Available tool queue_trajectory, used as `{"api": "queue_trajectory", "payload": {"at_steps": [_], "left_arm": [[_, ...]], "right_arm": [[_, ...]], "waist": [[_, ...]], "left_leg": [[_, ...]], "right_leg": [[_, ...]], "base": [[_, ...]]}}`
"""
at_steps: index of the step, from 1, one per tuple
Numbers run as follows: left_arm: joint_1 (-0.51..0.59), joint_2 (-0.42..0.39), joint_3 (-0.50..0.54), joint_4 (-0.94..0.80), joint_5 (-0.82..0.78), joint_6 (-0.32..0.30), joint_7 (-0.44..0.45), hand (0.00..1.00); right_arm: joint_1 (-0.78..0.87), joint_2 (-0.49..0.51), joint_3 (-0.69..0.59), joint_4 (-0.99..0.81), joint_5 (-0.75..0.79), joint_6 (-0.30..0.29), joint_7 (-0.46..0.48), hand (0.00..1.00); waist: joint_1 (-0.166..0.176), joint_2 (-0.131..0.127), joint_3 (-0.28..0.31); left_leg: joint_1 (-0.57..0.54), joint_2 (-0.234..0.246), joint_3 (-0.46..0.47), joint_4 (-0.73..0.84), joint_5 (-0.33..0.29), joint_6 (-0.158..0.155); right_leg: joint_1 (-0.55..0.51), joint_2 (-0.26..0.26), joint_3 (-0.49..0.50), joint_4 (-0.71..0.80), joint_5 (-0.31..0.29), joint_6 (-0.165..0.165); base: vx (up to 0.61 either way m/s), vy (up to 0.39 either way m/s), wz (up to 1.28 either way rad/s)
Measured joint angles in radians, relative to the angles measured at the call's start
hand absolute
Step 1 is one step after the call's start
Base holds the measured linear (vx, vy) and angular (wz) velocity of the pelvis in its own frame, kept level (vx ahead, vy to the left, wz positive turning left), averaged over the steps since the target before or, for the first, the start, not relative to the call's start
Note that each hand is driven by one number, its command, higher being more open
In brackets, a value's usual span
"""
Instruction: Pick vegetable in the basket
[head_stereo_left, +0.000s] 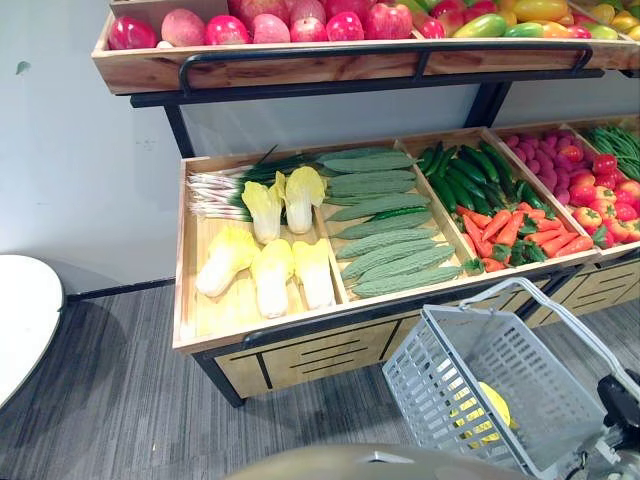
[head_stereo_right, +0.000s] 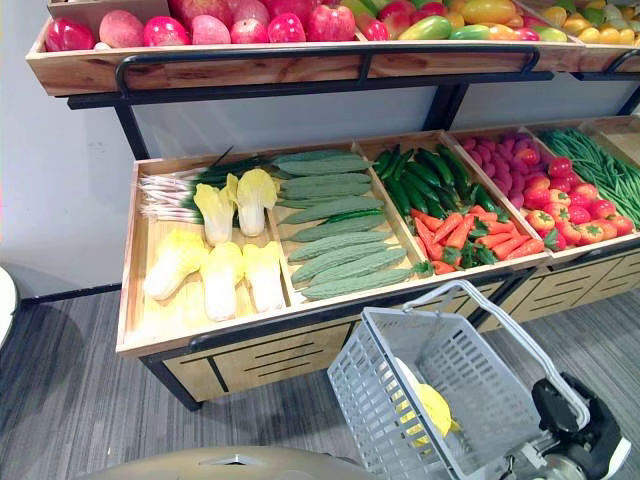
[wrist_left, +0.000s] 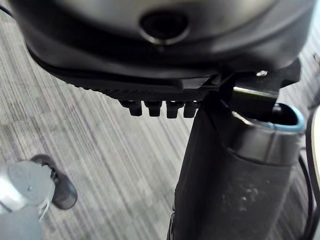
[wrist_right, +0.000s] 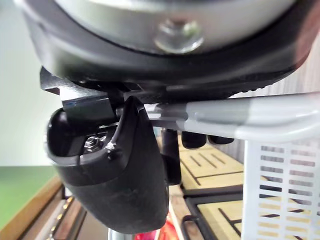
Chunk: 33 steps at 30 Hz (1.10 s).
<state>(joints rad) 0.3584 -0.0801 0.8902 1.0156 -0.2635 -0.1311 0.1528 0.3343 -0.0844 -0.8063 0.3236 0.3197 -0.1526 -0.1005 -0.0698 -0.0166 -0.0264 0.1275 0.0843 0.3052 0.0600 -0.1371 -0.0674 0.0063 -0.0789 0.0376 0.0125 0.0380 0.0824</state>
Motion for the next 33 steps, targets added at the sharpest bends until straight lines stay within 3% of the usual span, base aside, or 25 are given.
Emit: {"api": "queue_trajectory", "payload": {"at_steps": [5,10,15,17,20,26,33], "left_arm": [[-0.021,0.009,-0.159,-0.009,0.053,-0.001,-0.049,1.00],[-0.042,0.016,-0.227,-0.008,0.073,-0.001,-0.052,1.00],[-0.044,0.017,-0.230,-0.003,0.079,-0.001,-0.049,1.00],[-0.044,0.015,-0.240,-0.002,0.079,-0.001,-0.049,1.00],[-0.043,0.021,-0.244,-0.003,0.080,-0.008,-0.044,1.00],[-0.040,0.021,-0.255,0.000,0.117,-0.020,-0.031,1.00],[-0.043,0.027,-0.299,0.004,0.132,-0.022,-0.032,1.00]], "right_arm": [[-0.018,-0.039,0.032,0.121,0.002,-0.025,-0.001,0.00],[-0.044,-0.062,0.036,0.330,0.024,-0.056,0.000,0.00],[-0.067,0.006,0.104,0.568,0.081,0.010,0.041,0.00],[-0.079,0.049,0.134,0.648,0.098,0.055,0.078,0.00],[-0.102,0.076,0.130,0.671,0.134,0.060,0.069,0.00],[-0.092,0.054,0.140,0.736,0.134,0.058,0.067,0.00],[-0.092,0.064,0.154,0.765,0.129,0.051,0.067,0.00]], "waist": [[0.008,0.013,0.018],[0.014,0.002,0.045],[0.025,0.001,0.062],[0.036,0.020,0.067],[0.040,0.047,0.075],[0.042,0.011,0.081],[0.044,0.000,0.085]], "left_leg": [[0.025,0.003,0.028,-0.014,-0.004,-0.006],[0.043,0.013,0.034,-0.015,-0.008,-0.012],[0.061,0.033,0.041,-0.015,-0.014,-0.022],[0.071,0.033,0.042,-0.016,-0.015,-0.023],[0.074,0.029,0.039,-0.014,-0.021,-0.023],[0.075,0.031,0.041,-0.014,-0.021,-0.023],[0.090,0.031,0.044,-0.013,-0.025,-0.023]], "right_leg": [[0.001,0.009,0.027,0.010,-0.011,0.001],[0.015,0.019,0.026,0.016,-0.021,-0.003],[0.026,0.039,0.027,0.021,-0.031,-0.013],[0.032,0.040,0.028,0.027,-0.037,-0.012],[0.032,0.035,0.025,0.045,-0.051,-0.009],[0.032,0.037,0.026,0.045,-0.052,-0.010],[0.046,0.037,0.028,0.044,-0.052,-0.010]], "base": [[0.02,-0.003,-0.15],[0.00,-0.002,-0.02],[0.03,-0.035,-0.03],[0.00,0.000,0.00],[-0.01,0.002,0.05],[0.00,-0.001,-0.01],[0.00,-0.001,0.00]]}}
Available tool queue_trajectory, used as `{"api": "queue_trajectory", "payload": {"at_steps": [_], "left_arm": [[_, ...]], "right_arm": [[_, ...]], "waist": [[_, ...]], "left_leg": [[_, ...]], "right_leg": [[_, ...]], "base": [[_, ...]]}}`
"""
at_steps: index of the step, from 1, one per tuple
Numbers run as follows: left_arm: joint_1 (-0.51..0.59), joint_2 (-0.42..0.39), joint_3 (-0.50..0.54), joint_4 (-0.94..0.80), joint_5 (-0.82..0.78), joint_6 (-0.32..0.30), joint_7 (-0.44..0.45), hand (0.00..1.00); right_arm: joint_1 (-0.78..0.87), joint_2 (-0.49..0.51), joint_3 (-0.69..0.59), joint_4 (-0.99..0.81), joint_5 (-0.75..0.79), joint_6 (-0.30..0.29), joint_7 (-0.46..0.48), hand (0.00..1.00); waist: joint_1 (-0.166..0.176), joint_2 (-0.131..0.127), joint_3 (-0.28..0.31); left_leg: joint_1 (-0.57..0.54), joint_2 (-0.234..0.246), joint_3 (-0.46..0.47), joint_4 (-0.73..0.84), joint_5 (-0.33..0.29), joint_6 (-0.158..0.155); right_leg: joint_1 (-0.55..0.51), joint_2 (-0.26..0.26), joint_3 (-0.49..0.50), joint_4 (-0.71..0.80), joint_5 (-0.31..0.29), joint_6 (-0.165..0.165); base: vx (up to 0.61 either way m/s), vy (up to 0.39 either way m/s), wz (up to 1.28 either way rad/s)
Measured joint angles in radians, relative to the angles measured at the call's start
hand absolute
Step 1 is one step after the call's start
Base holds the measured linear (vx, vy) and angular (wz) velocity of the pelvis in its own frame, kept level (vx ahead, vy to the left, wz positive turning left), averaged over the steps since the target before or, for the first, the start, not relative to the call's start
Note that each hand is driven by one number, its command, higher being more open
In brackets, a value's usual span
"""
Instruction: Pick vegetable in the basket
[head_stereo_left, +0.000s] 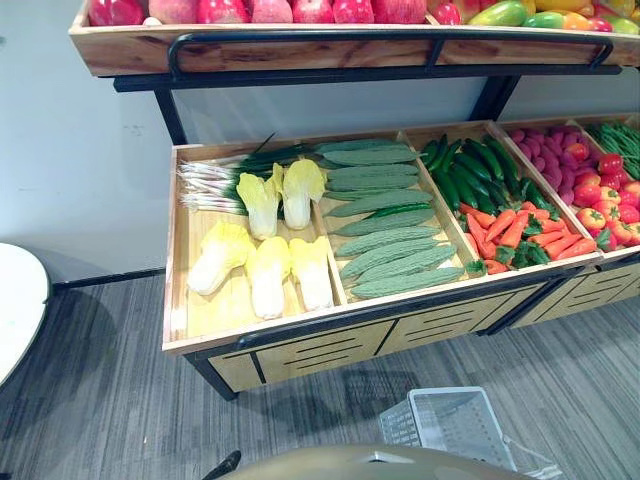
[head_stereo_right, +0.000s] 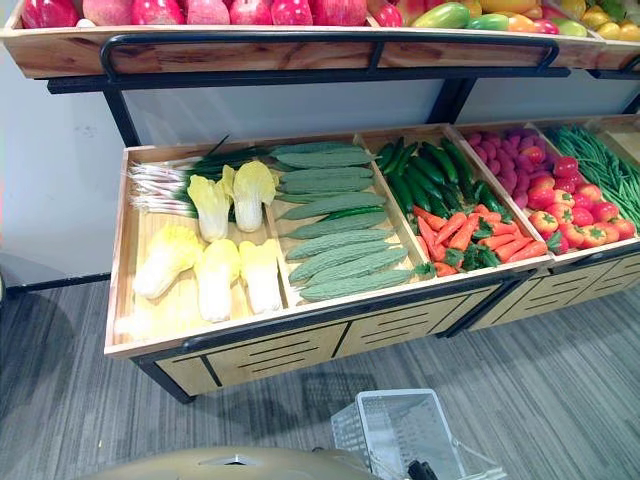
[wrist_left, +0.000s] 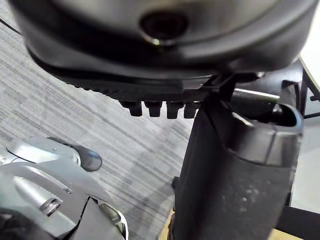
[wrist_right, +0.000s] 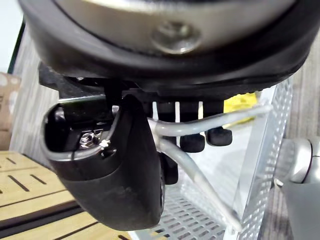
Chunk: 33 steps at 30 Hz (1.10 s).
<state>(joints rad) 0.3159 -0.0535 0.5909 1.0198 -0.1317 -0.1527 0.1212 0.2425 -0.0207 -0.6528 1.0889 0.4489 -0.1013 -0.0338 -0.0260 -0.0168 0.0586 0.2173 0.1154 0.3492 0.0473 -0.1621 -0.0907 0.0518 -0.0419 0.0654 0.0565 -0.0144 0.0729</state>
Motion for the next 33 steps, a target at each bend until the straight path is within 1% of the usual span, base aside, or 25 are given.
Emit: {"api": "queue_trajectory", "payload": {"at_steps": [8,10,12,14,17,18,19,21,24,28,29,30,32,33], "left_arm": [[0.001,0.003,-0.041,0.000,0.025,-0.003,0.003,1.00],[0.001,0.002,-0.042,0.000,0.025,-0.004,0.005,1.00],[0.001,0.001,-0.044,-0.001,0.025,-0.004,0.006,1.00],[0.001,-0.003,-0.045,-0.008,0.026,-0.005,0.008,1.00],[0.002,-0.007,-0.060,-0.020,0.061,-0.005,0.013,1.00],[0.000,-0.009,-0.068,-0.039,0.070,-0.007,0.014,1.00],[-0.003,-0.009,-0.073,-0.047,0.070,-0.009,0.015,1.00],[-0.014,-0.009,-0.077,-0.060,0.092,-0.019,0.020,1.00],[-0.011,-0.011,-0.074,-0.074,0.099,-0.019,0.028,1.00],[-0.006,-0.018,-0.066,-0.088,0.100,-0.019,0.041,1.00],[-0.006,-0.019,-0.064,-0.089,0.099,-0.019,0.043,1.00],[-0.008,-0.018,-0.064,-0.089,0.099,-0.018,0.045,1.00],[-0.013,-0.016,-0.064,-0.089,0.099,-0.011,0.045,1.00],[-0.017,-0.016,-0.064,-0.090,0.099,-0.006,0.042,1.00]], "right_arm": [[0.018,0.016,-0.004,-0.001,-0.013,-0.012,-0.001,0.00],[0.024,0.029,-0.006,-0.002,-0.013,-0.016,-0.004,0.00],[0.032,0.040,-0.006,-0.008,-0.013,-0.016,-0.006,0.00],[0.043,0.058,-0.006,-0.033,-0.014,-0.015,-0.011,0.00],[0.075,0.090,-0.005,-0.086,-0.022,-0.015,-0.017,0.00],[0.083,0.099,-0.003,-0.092,-0.023,-0.015,-0.016,0.00],[0.086,0.099,-0.002,-0.091,-0.023,-0.014,-0.016,0.00],[0.111,0.100,-0.006,-0.090,-0.023,-0.013,-0.015,0.00],[0.151,0.107,-0.032,-0.088,-0.041,-0.002,-0.012,0.00],[0.183,0.120,-0.090,-0.081,-0.041,0.023,-0.012,0.00],[0.190,0.123,-0.102,-0.079,-0.040,0.030,-0.013,0.00],[0.199,0.125,-0.102,-0.077,-0.039,0.033,-0.013,0.00],[0.208,0.130,-0.101,-0.077,-0.040,0.037,-0.012,0.00],[0.214,0.133,-0.101,-0.077,-0.041,0.037,-0.012,0.00]], "waist": [[0.010,0.004,0.001],[0.021,0.004,0.002],[0.022,0.006,0.002],[0.023,0.008,0.012],[0.021,0.018,0.024],[0.019,0.017,0.032],[0.018,0.016,0.039],[0.010,0.013,0.063],[-0.001,0.006,0.068],[-0.007,0.003,0.068],[-0.011,0.003,0.068],[-0.023,0.001,0.069],[-0.037,0.001,0.075],[-0.039,0.003,0.078]], "left_leg": [[0.000,0.006,0.010,0.013,-0.010,-0.003],[-0.001,0.018,0.027,0.043,-0.030,-0.007],[-0.002,0.030,0.033,0.082,-0.056,-0.008],[-0.007,0.049,0.042,0.146,-0.094,-0.011],[-0.033,0.097,0.058,0.292,-0.176,-0.011],[-0.053,0.115,0.060,0.353,-0.206,-0.010],[-0.059,0.122,0.060,0.380,-0.219,-0.010],[-0.075,0.146,0.058,0.473,-0.264,-0.005],[-0.075,0.168,0.052,0.537,-0.308,-0.012],[-0.073,0.185,0.072,0.562,-0.324,-0.026],[-0.070,0.191,0.085,0.565,-0.327,-0.031],[-0.067,0.198,0.092,0.576,-0.331,-0.038],[-0.050,0.220,0.117,0.591,-0.338,-0.047],[-0.035,0.232,0.137,0.595,-0.339,-0.050]], "right_leg": [[-0.001,0.005,0.007,0.002,0.000,0.000],[-0.001,0.013,0.021,0.012,-0.004,-0.001],[0.002,0.018,0.025,0.019,-0.010,-0.003],[-0.001,0.027,0.033,0.059,-0.032,-0.002],[-0.021,0.046,0.038,0.162,-0.088,0.004],[-0.034,0.049,0.033,0.206,-0.111,0.009],[-0.037,0.050,0.028,0.229,-0.122,0.011],[-0.045,0.045,-0.003,0.301,-0.166,0.019],[-0.052,0.042,-0.031,0.374,-0.212,0.016],[-0.086,0.044,-0.044,0.437,-0.239,0.008],[-0.102,0.047,-0.040,0.460,-0.250,0.006],[-0.114,0.053,-0.035,0.485,-0.261,0.002],[-0.116,0.068,-0.032,0.507,-0.268,-0.003],[-0.115,0.077,-0.030,0.515,-0.268,-0.003]], "base": [[0.00,-0.007,-0.03],[0.01,-0.013,-0.19],[-0.01,-0.013,-0.14],[0.01,-0.009,-0.13],[0.00,0.006,-0.10],[-0.03,0.035,-0.01],[-0.03,0.035,0.13],[-0.07,0.049,0.20],[-0.09,0.050,0.07],[-0.05,-0.003,-0.17],[-0.02,-0.056,-0.28],[-0.01,-0.065,-0.25],[0.01,-0.071,-0.25],[0.00,-0.082,-0.57]]}}
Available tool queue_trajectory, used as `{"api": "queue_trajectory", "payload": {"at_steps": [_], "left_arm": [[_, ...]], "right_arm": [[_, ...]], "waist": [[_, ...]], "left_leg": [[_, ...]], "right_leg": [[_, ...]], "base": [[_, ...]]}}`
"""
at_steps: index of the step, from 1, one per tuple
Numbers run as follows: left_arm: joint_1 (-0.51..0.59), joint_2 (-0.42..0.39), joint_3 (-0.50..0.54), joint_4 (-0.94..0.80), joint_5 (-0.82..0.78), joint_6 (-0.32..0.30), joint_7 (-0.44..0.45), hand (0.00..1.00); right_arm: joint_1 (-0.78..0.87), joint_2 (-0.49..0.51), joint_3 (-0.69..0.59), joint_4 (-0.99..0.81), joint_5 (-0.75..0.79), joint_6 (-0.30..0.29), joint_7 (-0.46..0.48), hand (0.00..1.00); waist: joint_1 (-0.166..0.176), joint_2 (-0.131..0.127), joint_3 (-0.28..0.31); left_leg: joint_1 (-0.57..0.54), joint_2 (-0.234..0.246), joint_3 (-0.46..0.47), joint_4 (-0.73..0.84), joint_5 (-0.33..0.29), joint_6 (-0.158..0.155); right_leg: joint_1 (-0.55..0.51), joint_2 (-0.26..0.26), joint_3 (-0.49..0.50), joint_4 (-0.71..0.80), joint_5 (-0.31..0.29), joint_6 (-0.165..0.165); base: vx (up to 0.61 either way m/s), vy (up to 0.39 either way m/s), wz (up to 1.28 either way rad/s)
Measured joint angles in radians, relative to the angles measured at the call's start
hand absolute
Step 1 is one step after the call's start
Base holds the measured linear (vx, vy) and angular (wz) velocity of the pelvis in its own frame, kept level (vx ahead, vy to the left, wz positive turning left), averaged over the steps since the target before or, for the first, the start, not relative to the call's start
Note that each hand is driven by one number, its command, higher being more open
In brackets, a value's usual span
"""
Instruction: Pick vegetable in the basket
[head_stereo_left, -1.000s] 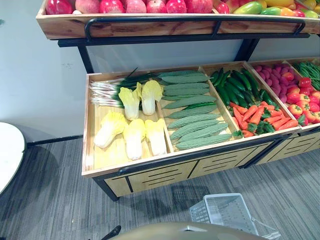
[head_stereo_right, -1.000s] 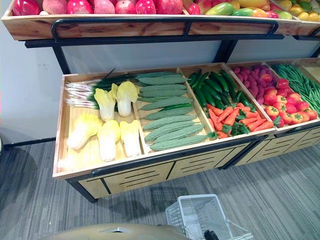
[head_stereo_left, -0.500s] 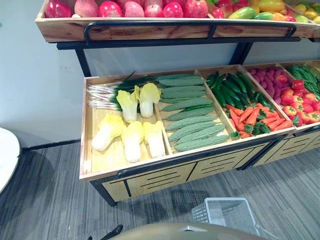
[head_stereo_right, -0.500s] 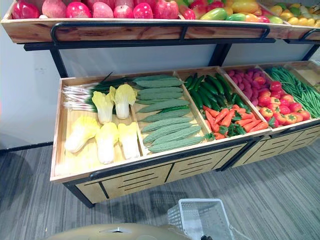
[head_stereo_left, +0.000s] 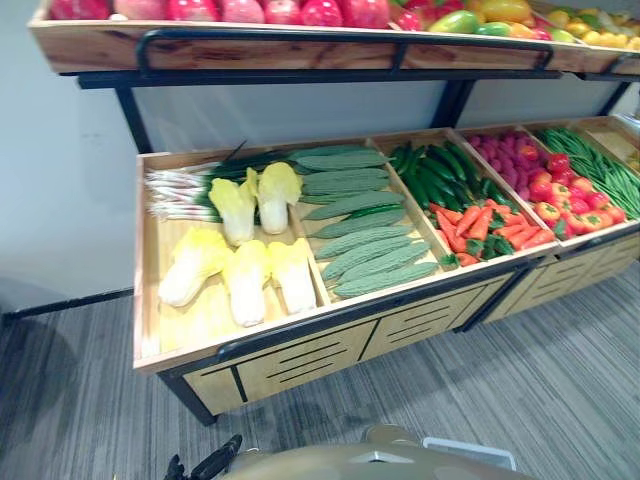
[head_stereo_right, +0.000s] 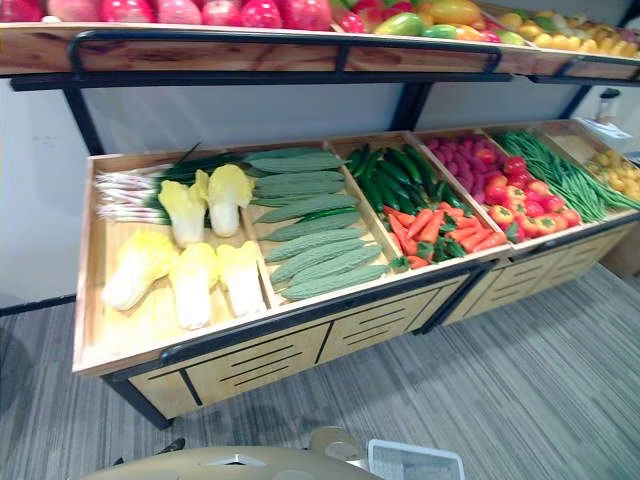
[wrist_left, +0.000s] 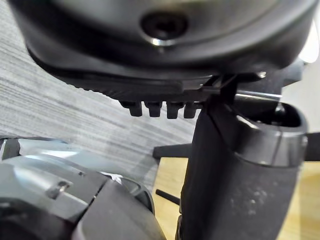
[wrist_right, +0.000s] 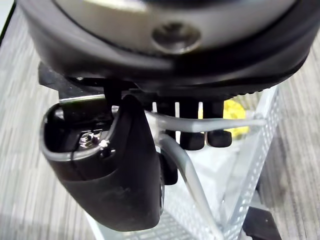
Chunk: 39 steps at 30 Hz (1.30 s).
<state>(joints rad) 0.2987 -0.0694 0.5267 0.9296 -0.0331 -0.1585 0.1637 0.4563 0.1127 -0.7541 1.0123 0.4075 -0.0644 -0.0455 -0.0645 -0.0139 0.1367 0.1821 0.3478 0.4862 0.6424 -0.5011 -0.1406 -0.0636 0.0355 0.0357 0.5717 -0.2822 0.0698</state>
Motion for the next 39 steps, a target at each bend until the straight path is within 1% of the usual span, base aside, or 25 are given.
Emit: {"api": "queue_trajectory", "payload": {"at_steps": [2,3,5,6,8,9,10,11,12,13,14,15,16,17,19,20,21,22,23,26,31,35,37,38,39], "left_arm": [[-0.011,0.000,0.001,-0.010,-0.001,0.011,-0.009,1.00],[-0.015,0.004,-0.001,-0.031,0.002,0.011,-0.023,1.00],[-0.032,0.001,-0.003,-0.055,0.002,0.010,-0.023,1.00],[-0.051,0.002,-0.009,-0.064,0.003,0.010,-0.023,1.00],[-0.076,0.005,-0.010,-0.070,0.003,0.007,-0.023,1.00],[-0.095,0.005,-0.011,-0.068,0.001,0.007,-0.022,1.00],[-0.096,0.005,-0.012,-0.068,-0.001,0.007,-0.022,1.00],[-0.095,0.005,-0.018,-0.069,-0.009,0.007,-0.020,1.00],[-0.091,0.009,-0.020,-0.061,-0.019,0.007,-0.012,1.00],[-0.091,0.014,-0.020,-0.048,-0.034,0.007,-0.007,1.00],[-0.103,0.027,-0.020,-0.004,-0.046,0.009,0.002,1.00],[-0.116,0.025,-0.023,0.024,-0.057,0.012,-0.005,1.00],[-0.117,0.023,-0.025,0.031,-0.057,0.011,-0.006,1.00],[-0.120,0.023,-0.024,0.045,-0.063,0.009,-0.008,1.00],[-0.113,0.026,-0.019,0.061,-0.075,0.009,-0.008,1.00],[-0.108,0.026,-0.019,0.061,-0.076,0.009,-0.006,1.00],[-0.108,0.025,-0.019,0.061,-0.076,0.009,-0.005,1.00],[-0.104,0.019,-0.019,0.061,-0.075,0.009,-0.005,1.00],[-0.103,0.015,-0.019,0.063,-0.075,0.009,-0.006,1.00],[-0.105,0.015,-0.024,0.062,-0.075,0.009,-0.010,1.00],[-0.105,0.031,-0.087,0.049,-0.074,0.008,-0.013,1.00],[-0.105,0.031,-0.098,0.039,-0.074,0.007,-0.014,1.00],[-0.111,0.035,-0.097,0.033,-0.074,0.007,-0.015,1.00],[-0.113,0.038,-0.097,0.028,-0.074,0.007,-0.014,1.00],[-0.110,0.039,-0.098,0.016,-0.076,0.001,-0.012,1.00]], "right_arm": [[0.008,0.006,0.000,-0.001,-0.003,0.003,0.003,0.00],[0.002,0.003,0.021,-0.005,-0.011,0.006,0.007,0.00],[-0.008,-0.006,0.040,-0.009,-0.018,0.010,0.009,0.00],[-0.014,-0.007,0.040,-0.009,-0.020,0.011,0.003,0.00],[-0.008,-0.004,0.038,-0.005,-0.020,0.016,-0.013,0.00],[-0.005,-0.003,0.039,-0.005,-0.024,0.018,-0.025,0.00],[-0.007,-0.004,0.039,-0.006,-0.029,0.018,-0.033,0.00],[-0.021,-0.010,0.041,-0.005,-0.033,0.018,-0.044,0.00],[-0.058,-0.023,0.044,0.001,-0.051,0.020,-0.052,0.00],[-0.081,-0.030,0.047,0.009,-0.060,0.020,-0.053,0.00],[-0.124,-0.049,0.048,0.036,-0.077,0.020,-0.053,0.00],[-0.165,-0.073,0.053,0.065,-0.088,0.020,-0.059,0.00],[-0.176,-0.084,0.058,0.075,-0.088,0.021,-0.061,0.00],[-0.203,-0.102,0.059,0.090,-0.089,0.021,-0.065,0.00],[-0.241,-0.127,0.064,0.111,-0.103,0.020,-0.070,0.00],[-0.256,-0.139,0.074,0.109,-0.110,0.010,-0.068,0.00],[-0.263,-0.145,0.078,0.106,-0.110,0.004,-0.066,0.00],[-0.274,-0.159,0.078,0.098,-0.109,-0.007,-0.058,0.00],[-0.277,-0.163,0.078,0.085,-0.109,-0.013,-0.054,0.00],[-0.279,-0.149,0.078,0.061,-0.110,-0.024,-0.050,0.00],[-0.287,-0.101,0.077,0.032,-0.109,-0.042,-0.050,0.00],[-0.285,-0.084,0.072,0.030,-0.109,-0.057,-0.050,0.00],[-0.286,-0.066,0.074,0.022,-0.109,-0.057,-0.050,0.00],[-0.288,-0.064,0.082,0.022,-0.109,-0.057,-0.050,0.00],[-0.287,-0.070,0.099,0.022,-0.109,-0.057,-0.050,0.00]], "waist": [[-0.020,-0.001,0.001],[-0.020,0.005,0.001],[-0.020,0.017,0.003],[-0.023,0.027,0.005],[-0.022,0.011,0.006],[-0.022,0.004,0.004],[-0.018,0.001,0.002],[-0.007,-0.005,-0.002],[0.007,-0.014,-0.006],[0.007,-0.024,-0.007],[0.008,-0.031,-0.012],[0.006,-0.018,-0.016],[0.007,-0.022,-0.016],[0.010,-0.004,-0.021],[0.011,-0.001,-0.023],[0.011,0.001,-0.027],[0.011,0.006,-0.030],[0.010,0.023,-0.039],[0.009,0.034,-0.041],[0.005,0.025,-0.051],[0.009,0.017,-0.049],[0.008,0.012,-0.043],[0.009,-0.003,-0.033],[0.012,-0.008,-0.024],[0.019,-0.016,-0.013]], "left_leg": [[0.039,0.033,0.067,0.000,-0.002,-0.005],[0.043,0.061,0.140,0.004,-0.001,-0.013],[0.027,0.103,0.199,0.018,0.003,-0.017],[0.026,0.117,0.237,0.014,0.015,-0.017],[0.028,0.118,0.273,-0.004,0.033,-0.017],[0.030,0.116,0.293,-0.019,0.047,-0.023],[0.037,0.114,0.309,-0.029,0.055,-0.025],[0.049,0.108,0.348,-0.045,0.071,-0.033],[0.056,0.102,0.396,-0.059,0.090,-0.040],[0.057,0.095,0.412,-0.068,0.100,-0.040],[0.056,0.075,0.422,-0.101,0.129,-0.027],[0.056,0.067,0.420,-0.141,0.178,0.015],[0.054,0.065,0.410,-0.156,0.190,0.027],[0.051,0.053,0.379,-0.192,0.187,0.013],[0.046,0.017,0.367,-0.259,0.193,0.006],[0.029,-0.012,0.363,-0.311,0.223,0.014],[0.013,-0.023,0.360,-0.338,0.250,0.023],[-0.026,-0.028,0.356,-0.387,0.327,0.041],[-0.048,-0.029,0.346,-0.412,0.376,0.035],[-0.033,-0.073,0.327,-0.512,0.420,0.004],[-0.027,-0.114,0.332,-0.578,0.452,0.011],[0.006,-0.120,0.364,-0.557,0.453,0.012],[0.005,-0.089,0.380,-0.450,0.441,0.019],[-0.010,-0.055,0.365,-0.346,0.422,0.041],[-0.063,-0.005,0.280,-0.171,0.388,0.093]], "right_leg": [[-0.008,0.039,0.030,0.003,0.013,-0.004],[-0.051,0.065,0.039,-0.004,0.049,-0.001],[-0.091,0.064,-0.025,-0.051,0.081,0.003],[-0.096,-0.004,-0.161,-0.066,0.086,0.003],[-0.110,-0.123,-0.348,-0.024,0.083,-0.008],[-0.110,-0.192,-0.423,0.063,0.066,-0.035],[-0.104,-0.227,-0.457,0.110,0.058,-0.045],[-0.085,-0.290,-0.525,0.162,0.036,-0.060],[-0.085,-0.328,-0.607,0.160,-0.013,-0.064],[-0.089,-0.337,-0.659,0.152,-0.037,-0.086],[-0.091,-0.330,-0.695,0.127,-0.064,-0.094],[-0.083,-0.296,-0.687,0.080,-0.061,-0.101],[-0.072,-0.282,-0.688,0.050,-0.056,-0.109],[-0.032,-0.246,-0.687,-0.030,-0.034,-0.122],[0.048,-0.189,-0.687,-0.192,0.037,-0.124],[0.084,-0.165,-0.688,-0.288,0.082,-0.118],[0.096,-0.155,-0.687,-0.323,0.097,-0.113],[0.103,-0.134,-0.689,-0.367,0.114,-0.100],[0.102,-0.127,-0.687,-0.374,0.116,-0.096],[0.110,-0.124,-0.689,-0.405,0.131,-0.077],[0.118,-0.125,-0.688,-0.453,0.164,-0.068],[0.162,-0.127,-0.669,-0.489,0.172,-0.058],[0.174,-0.131,-0.642,-0.495,0.172,-0.058],[0.186,-0.127,-0.610,-0.499,0.172,-0.058],[0.205,-0.122,-0.555,-0.506,0.169,-0.063]], "base": [[-0.04,-0.094,-0.98],[-0.12,-0.110,-1.40],[-0.13,-0.065,-1.21],[-0.08,0.031,-0.80],[-0.04,0.008,-0.62],[0.00,-0.086,-0.40],[0.05,-0.203,-0.62],[0.07,-0.264,-1.03],[0.08,-0.299,-1.13],[0.07,-0.302,-1.02],[0.10,-0.308,-0.53],[0.12,-0.297,-0.33],[0.12,-0.242,-0.08],[0.10,-0.177,-0.11],[0.06,-0.128,-0.18],[-0.02,-0.076,-0.16],[-0.05,-0.071,-0.18],[-0.05,-0.036,-0.13],[-0.01,0.002,-0.08],[0.03,0.064,0.13],[0.02,0.058,0.02],[0.02,0.040,-0.10],[0.02,0.001,-0.30],[-0.01,-0.029,-0.61],[-0.01,-0.016,-0.77]]}}
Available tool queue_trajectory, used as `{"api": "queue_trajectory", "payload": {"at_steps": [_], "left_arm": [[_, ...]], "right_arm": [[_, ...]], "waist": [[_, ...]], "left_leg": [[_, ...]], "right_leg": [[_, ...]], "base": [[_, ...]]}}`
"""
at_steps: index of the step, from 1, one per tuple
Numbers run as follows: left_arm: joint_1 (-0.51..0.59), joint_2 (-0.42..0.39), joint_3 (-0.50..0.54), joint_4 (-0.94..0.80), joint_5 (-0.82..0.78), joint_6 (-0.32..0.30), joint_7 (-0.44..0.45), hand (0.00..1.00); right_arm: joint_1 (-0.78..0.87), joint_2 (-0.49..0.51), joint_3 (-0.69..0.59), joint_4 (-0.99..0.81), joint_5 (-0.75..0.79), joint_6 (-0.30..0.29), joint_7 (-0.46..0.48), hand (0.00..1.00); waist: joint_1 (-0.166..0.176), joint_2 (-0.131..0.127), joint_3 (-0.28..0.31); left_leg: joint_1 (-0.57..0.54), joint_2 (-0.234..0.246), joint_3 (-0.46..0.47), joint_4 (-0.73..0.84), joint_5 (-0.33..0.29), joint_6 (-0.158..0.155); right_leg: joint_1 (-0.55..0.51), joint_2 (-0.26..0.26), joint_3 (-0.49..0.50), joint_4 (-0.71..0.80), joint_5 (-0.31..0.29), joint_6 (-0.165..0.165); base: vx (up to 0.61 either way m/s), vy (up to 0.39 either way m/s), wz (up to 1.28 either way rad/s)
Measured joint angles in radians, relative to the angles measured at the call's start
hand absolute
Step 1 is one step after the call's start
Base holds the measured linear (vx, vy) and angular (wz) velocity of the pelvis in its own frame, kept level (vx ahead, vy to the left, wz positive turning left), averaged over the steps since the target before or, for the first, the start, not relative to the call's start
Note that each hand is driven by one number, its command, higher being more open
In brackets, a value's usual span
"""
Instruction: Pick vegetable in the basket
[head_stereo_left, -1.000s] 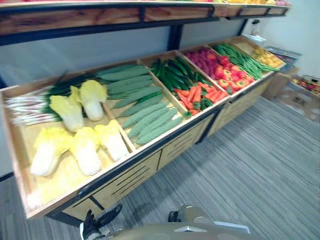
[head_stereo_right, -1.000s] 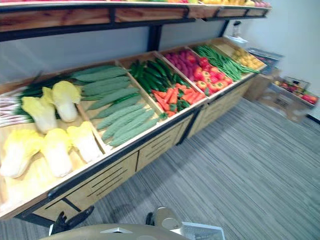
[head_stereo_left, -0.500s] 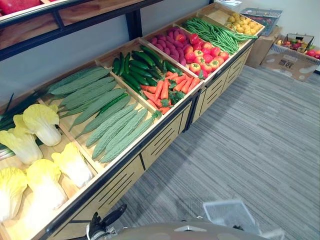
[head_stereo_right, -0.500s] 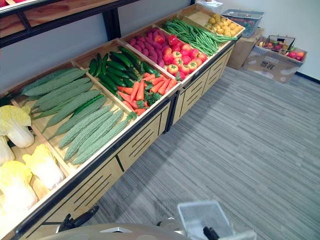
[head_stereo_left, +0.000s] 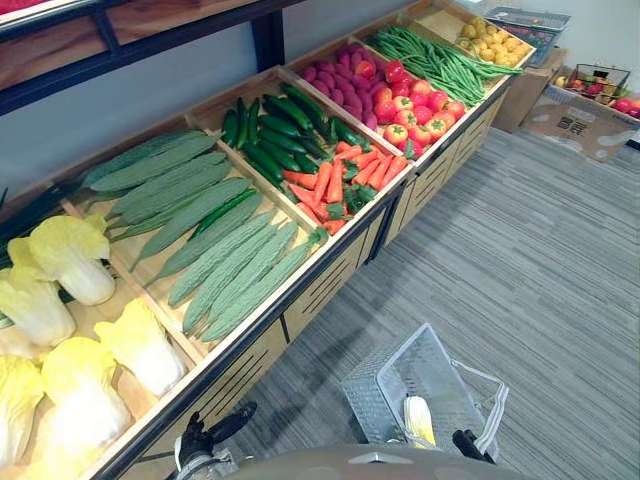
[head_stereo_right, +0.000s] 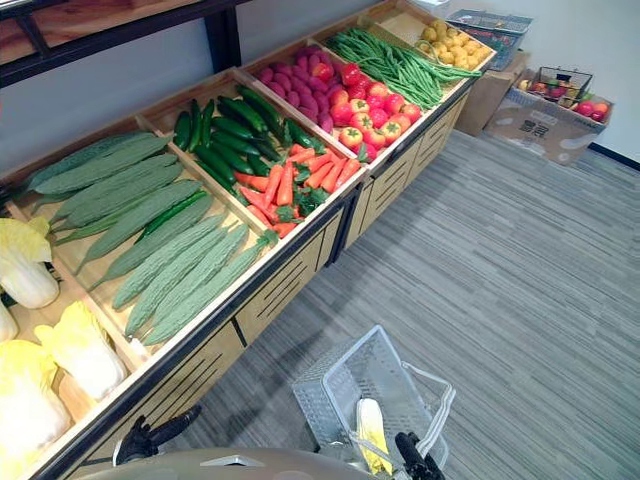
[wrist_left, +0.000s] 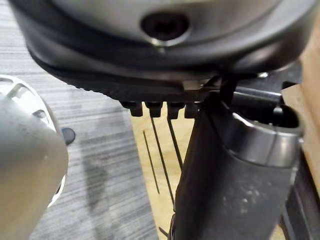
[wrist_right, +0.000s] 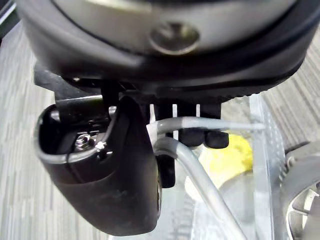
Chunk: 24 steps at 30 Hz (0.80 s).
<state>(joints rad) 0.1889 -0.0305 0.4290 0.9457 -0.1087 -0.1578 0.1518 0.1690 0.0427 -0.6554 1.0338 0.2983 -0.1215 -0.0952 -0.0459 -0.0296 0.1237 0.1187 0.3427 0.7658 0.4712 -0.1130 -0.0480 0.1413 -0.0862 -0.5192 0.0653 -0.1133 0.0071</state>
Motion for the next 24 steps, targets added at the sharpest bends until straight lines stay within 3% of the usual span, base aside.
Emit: {"api": "queue_trajectory", "payload": {"at_steps": [1,3,5,8,9,12,15,17,21,24], "left_arm": [[-0.001,0.001,-0.002,0.000,-0.001,-0.003,0.001,1.00],[-0.006,-0.017,0.022,0.030,-0.097,0.041,0.017,1.00],[0.051,-0.013,0.011,0.040,-0.107,0.045,0.014,1.00],[0.123,-0.015,-0.006,0.062,-0.096,0.049,0.013,1.00],[0.135,-0.018,0.013,0.069,-0.119,0.063,-0.014,1.00],[0.151,0.018,0.020,0.067,-0.125,0.078,-0.041,1.00],[0.166,0.021,0.007,0.081,-0.108,0.088,-0.048,1.00],[0.184,0.011,-0.033,0.104,-0.032,0.078,-0.032,1.00],[0.183,0.008,-0.071,0.150,0.015,0.078,-0.024,1.00],[0.185,0.004,-0.078,0.159,0.041,0.078,-0.010,1.00]], "right_arm": [[-0.003,-0.012,0.001,0.002,0.000,0.000,0.000,0.00],[-0.041,-0.065,0.020,0.032,-0.001,0.002,-0.004,0.00],[-0.052,-0.074,0.038,0.042,0.000,0.003,-0.005,0.00],[-0.041,-0.073,0.075,0.032,-0.018,0.003,-0.021,0.00],[-0.019,-0.062,0.086,0.024,-0.019,0.004,-0.026,0.00],[0.004,-0.006,0.137,0.006,-0.024,0.003,-0.024,0.00],[0.011,0.012,0.162,-0.022,-0.049,0.000,-0.025,0.00],[0.018,-0.010,0.176,-0.034,-0.059,-0.004,-0.022,0.00],[0.048,-0.047,0.148,-0.025,-0.068,-0.010,-0.018,0.00],[0.051,-0.059,0.107,-0.008,-0.069,-0.001,-0.013,0.00]], "waist": [[0.009,0.011,0.003],[0.025,0.052,0.023],[0.050,0.050,0.024],[0.054,0.050,0.028],[0.062,0.051,0.027],[0.078,-0.003,0.018],[0.082,-0.005,0.016],[0.092,0.022,-0.003],[0.092,0.073,-0.046],[0.093,0.084,-0.052]], "left_leg": [[-0.027,-0.002,-0.083,0.049,-0.039,0.009],[-0.088,-0.133,-0.398,0.050,-0.188,-0.002],[-0.121,-0.218,-0.565,0.014,-0.222,-0.018],[-0.185,-0.253,-0.735,-0.055,-0.191,-0.034],[-0.180,-0.251,-0.721,-0.042,-0.171,-0.017],[-0.180,-0.242,-0.644,-0.053,-0.183,-0.013],[-0.143,-0.238,-0.592,-0.099,-0.172,-0.013],[-0.088,-0.244,-0.551,-0.175,-0.148,-0.012],[-0.009,-0.248,-0.554,-0.299,-0.097,-0.015],[0.038,-0.243,-0.560,-0.349,-0.070,-0.018]], "right_leg": [[0.001,0.003,0.031,-0.001,-0.002,-0.003],[-0.002,0.004,0.166,0.010,-0.012,-0.019],[-0.016,0.003,0.274,0.041,-0.019,-0.016],[-0.050,0.020,0.384,0.128,-0.071,0.015],[-0.064,0.024,0.430,0.160,-0.090,0.029],[-0.105,0.035,0.499,0.161,-0.080,0.046],[-0.116,0.040,0.542,0.157,-0.077,0.050],[-0.115,0.041,0.583,0.146,-0.075,0.050],[-0.083,0.054,0.590,0.123,-0.068,0.048],[-0.068,0.067,0.607,0.123,-0.067,0.047]], "base": [[0.04,0.080,-1.18],[0.05,0.197,-1.48],[0.02,0.205,-1.62],[0.01,0.259,-1.35],[0.09,0.258,-0.85],[0.10,0.127,-0.67],[0.10,0.022,-0.58],[0.15,-0.038,-0.54],[0.14,-0.050,-0.08],[0.10,-0.059,-0.17]]}}
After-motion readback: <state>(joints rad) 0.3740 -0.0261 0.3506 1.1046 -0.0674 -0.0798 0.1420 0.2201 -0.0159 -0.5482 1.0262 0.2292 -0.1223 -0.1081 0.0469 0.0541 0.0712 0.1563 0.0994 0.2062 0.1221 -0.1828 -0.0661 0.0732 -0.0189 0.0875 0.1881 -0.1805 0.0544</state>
